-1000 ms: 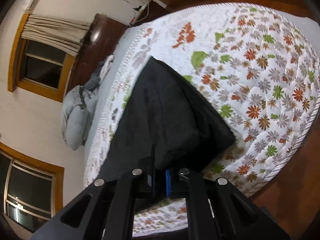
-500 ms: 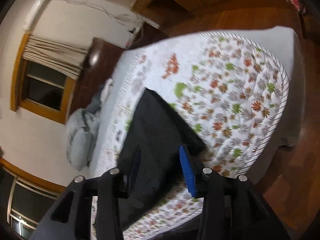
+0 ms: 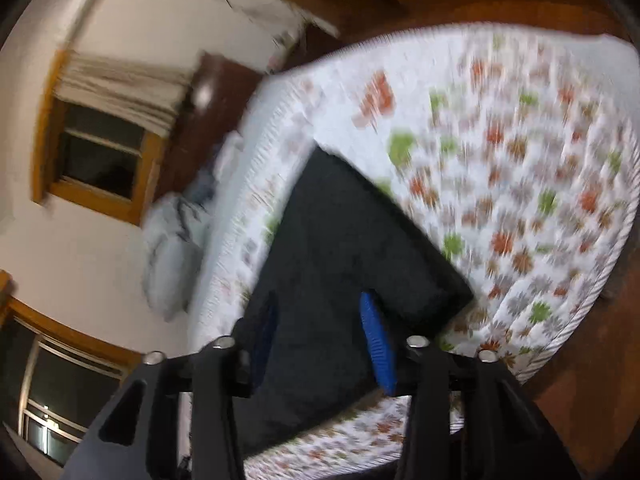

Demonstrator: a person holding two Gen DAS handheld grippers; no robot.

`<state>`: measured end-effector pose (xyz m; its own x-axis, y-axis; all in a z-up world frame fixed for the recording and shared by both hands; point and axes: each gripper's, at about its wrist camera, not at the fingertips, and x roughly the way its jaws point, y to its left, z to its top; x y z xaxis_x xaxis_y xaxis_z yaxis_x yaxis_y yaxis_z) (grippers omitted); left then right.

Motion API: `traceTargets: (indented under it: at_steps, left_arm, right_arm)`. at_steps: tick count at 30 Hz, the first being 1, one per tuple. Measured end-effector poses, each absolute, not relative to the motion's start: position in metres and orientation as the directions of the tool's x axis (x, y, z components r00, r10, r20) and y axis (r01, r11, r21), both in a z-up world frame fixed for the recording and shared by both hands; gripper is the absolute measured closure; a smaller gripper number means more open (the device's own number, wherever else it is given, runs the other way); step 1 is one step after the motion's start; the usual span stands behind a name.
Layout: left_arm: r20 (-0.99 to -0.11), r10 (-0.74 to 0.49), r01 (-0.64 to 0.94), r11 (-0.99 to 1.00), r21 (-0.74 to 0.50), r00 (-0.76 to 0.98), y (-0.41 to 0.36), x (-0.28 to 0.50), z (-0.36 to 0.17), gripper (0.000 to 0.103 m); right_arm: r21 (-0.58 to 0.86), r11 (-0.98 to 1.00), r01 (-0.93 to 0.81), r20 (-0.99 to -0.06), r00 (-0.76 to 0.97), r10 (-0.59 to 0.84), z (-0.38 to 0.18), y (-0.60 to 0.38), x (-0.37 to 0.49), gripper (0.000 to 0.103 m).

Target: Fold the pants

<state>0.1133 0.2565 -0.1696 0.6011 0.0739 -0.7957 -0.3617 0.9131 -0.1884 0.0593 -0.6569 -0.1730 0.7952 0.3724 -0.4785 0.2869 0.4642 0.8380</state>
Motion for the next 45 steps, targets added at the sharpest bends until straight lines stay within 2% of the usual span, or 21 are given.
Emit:
traceTargets:
  at_steps: [1,6,9,12,17,20,26,29,35,36,38,41,45]
  left_arm:
    - [-0.792,0.069,-0.361,0.911,-0.197,0.607,0.258,0.112,-0.169,0.004]
    - [-0.760,0.032,-0.363,0.891,-0.273,0.649,0.265,0.107,-0.167,0.004]
    - [-0.765,0.043,-0.367,0.894,-0.257,0.642,0.263,0.110,-0.167,0.004]
    - [-0.771,0.052,-0.366,0.899,-0.241,0.635,0.260,0.113,-0.166,0.003]
    - [-0.752,0.033,-0.389,0.870,-0.303,0.659,0.267,0.109,-0.166,0.003]
    - [-0.757,0.046,-0.392,0.875,-0.285,0.652,0.265,0.111,-0.166,0.003]
    - [-0.744,0.041,-0.404,0.859,-0.315,0.666,0.268,0.109,-0.166,0.003]
    - [-0.737,0.039,-0.411,0.850,-0.331,0.675,0.270,0.106,-0.165,0.003]
    - [-0.723,0.043,-0.417,0.839,-0.348,0.689,0.267,0.095,-0.157,0.003]
    - [-0.721,0.041,-0.420,0.835,-0.355,0.692,0.267,0.093,-0.157,0.003]
    - [-0.722,0.035,-0.422,0.831,-0.364,0.691,0.267,0.092,-0.158,0.003]
    - [-0.725,0.035,-0.422,0.832,-0.361,0.688,0.266,0.091,-0.160,0.003]
    - [-0.719,0.027,-0.421,0.826,-0.375,0.694,0.267,0.089,-0.159,0.003]
  right_arm:
    - [0.838,0.470,0.277,-0.464,0.815,0.346,-0.167,-0.663,0.049,0.037]
    - [0.836,0.452,0.312,-0.485,0.804,0.344,-0.184,-0.673,0.023,0.034]
    - [0.851,0.419,0.315,-0.470,0.813,0.344,-0.198,-0.676,0.015,0.026]
    - [0.869,0.380,0.318,-0.456,0.814,0.360,-0.215,-0.676,0.017,0.025]
    - [0.881,0.362,0.304,-0.439,0.811,0.387,-0.228,-0.667,0.037,0.023]
    - [0.884,0.359,0.300,-0.433,0.816,0.384,-0.231,-0.665,0.047,0.017]
    - [0.898,0.375,0.229,-0.384,0.825,0.414,-0.218,-0.656,0.060,0.017]
    - [0.909,0.336,0.248,-0.380,0.824,0.421,-0.231,-0.662,0.063,0.023]
    - [0.912,0.364,0.187,-0.341,0.840,0.423,-0.217,-0.659,0.068,0.022]
    - [0.909,0.371,0.187,-0.345,0.838,0.422,-0.217,-0.659,0.071,0.024]
    - [0.897,0.377,0.229,-0.386,0.823,0.418,-0.226,-0.657,0.082,0.035]
    - [0.896,0.378,0.232,-0.388,0.822,0.416,-0.226,-0.657,0.084,0.050]
    - [0.883,0.408,0.231,-0.403,0.819,0.409,-0.217,-0.659,0.085,0.074]
